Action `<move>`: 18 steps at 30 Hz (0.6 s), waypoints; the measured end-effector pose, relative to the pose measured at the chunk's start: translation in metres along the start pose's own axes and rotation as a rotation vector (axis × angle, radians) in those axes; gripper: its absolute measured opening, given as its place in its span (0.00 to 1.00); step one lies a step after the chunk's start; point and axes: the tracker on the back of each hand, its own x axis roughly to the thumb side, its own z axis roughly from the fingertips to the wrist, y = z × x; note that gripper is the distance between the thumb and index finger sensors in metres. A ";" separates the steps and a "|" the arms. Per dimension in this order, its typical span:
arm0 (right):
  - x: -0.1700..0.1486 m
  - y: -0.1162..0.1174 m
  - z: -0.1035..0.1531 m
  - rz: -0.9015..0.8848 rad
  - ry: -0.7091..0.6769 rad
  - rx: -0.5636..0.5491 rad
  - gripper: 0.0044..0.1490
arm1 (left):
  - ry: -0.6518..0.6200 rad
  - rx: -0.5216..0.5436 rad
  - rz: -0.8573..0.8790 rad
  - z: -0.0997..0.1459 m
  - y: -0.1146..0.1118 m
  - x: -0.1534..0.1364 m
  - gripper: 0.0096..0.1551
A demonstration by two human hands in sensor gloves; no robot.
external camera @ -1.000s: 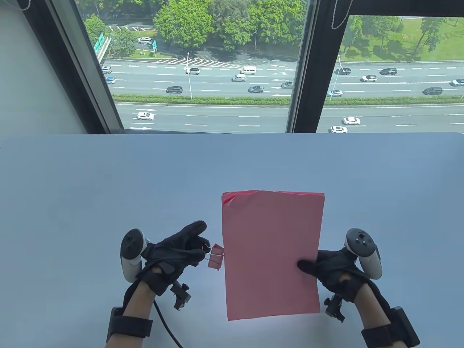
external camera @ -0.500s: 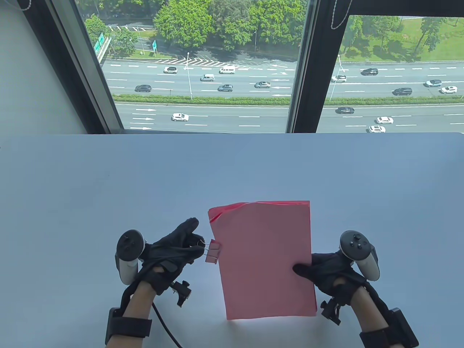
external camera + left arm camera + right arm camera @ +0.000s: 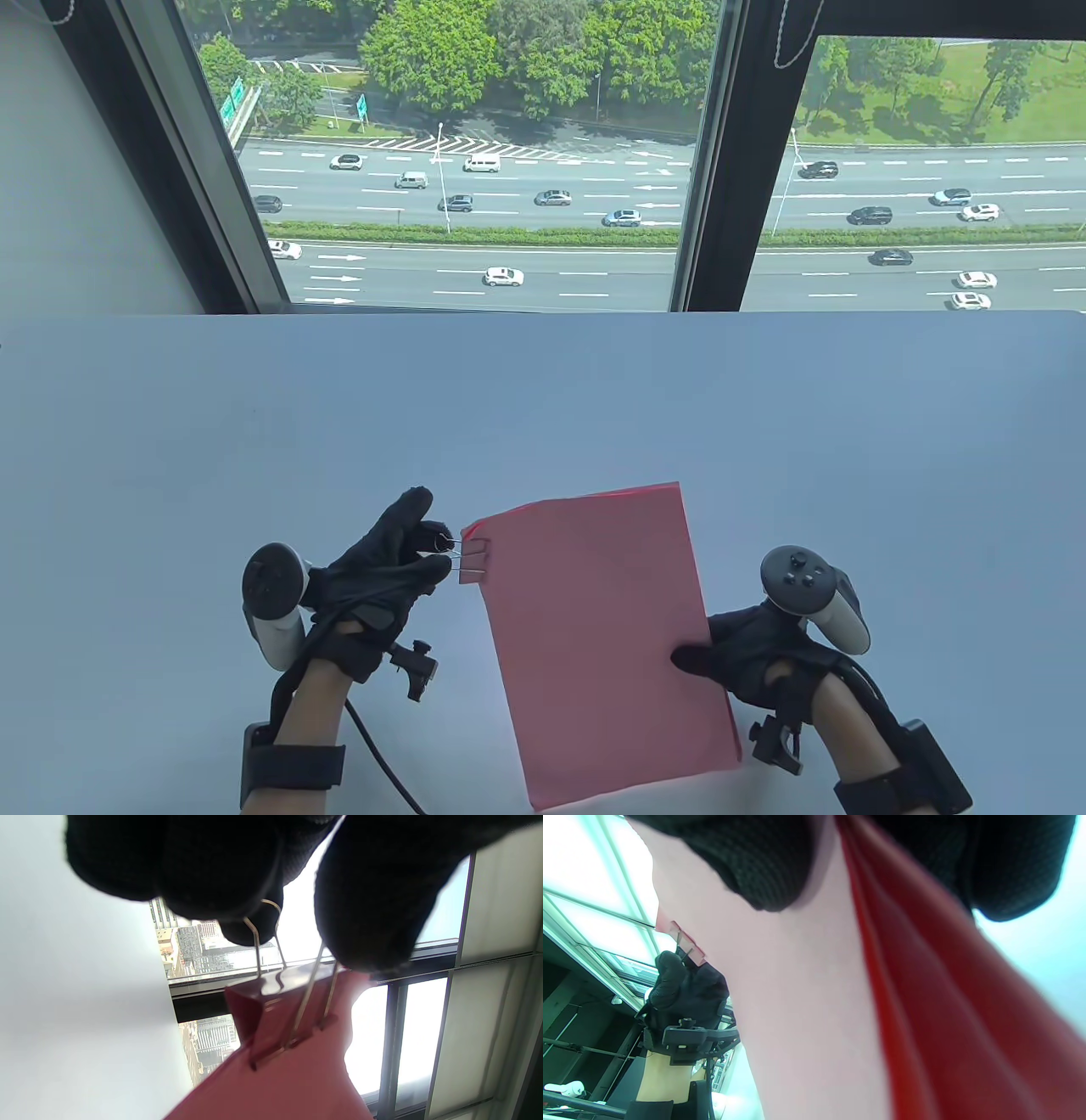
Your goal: Clip paper with binder clip (Left hand to clip)
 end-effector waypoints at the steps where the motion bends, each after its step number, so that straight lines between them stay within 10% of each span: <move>1: 0.000 0.000 0.000 0.001 0.003 0.003 0.26 | -0.002 0.012 -0.002 0.000 0.001 0.000 0.52; 18: -0.002 -0.010 0.003 0.008 0.059 -0.049 0.27 | 0.018 -0.035 -0.249 0.002 -0.011 0.004 0.60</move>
